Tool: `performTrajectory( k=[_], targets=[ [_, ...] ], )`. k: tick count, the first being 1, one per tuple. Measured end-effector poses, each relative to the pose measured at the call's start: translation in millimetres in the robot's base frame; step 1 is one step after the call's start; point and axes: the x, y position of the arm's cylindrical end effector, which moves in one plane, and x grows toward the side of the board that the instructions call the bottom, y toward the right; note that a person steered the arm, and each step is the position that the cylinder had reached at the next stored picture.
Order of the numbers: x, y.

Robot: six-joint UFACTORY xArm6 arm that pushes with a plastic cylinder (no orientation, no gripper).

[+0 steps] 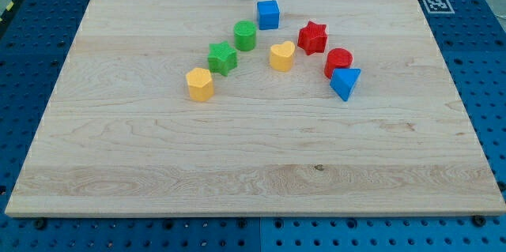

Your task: Slide the red circle along with triangle slightly down

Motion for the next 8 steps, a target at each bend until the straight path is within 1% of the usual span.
performTrajectory(
  k=[1,2,3,6,8],
  targets=[
    [12.2,94.1],
    [54.4,163.7],
    [100.8,158.7],
    [137.2,145.8],
    [139.2,125.2]
  ],
)
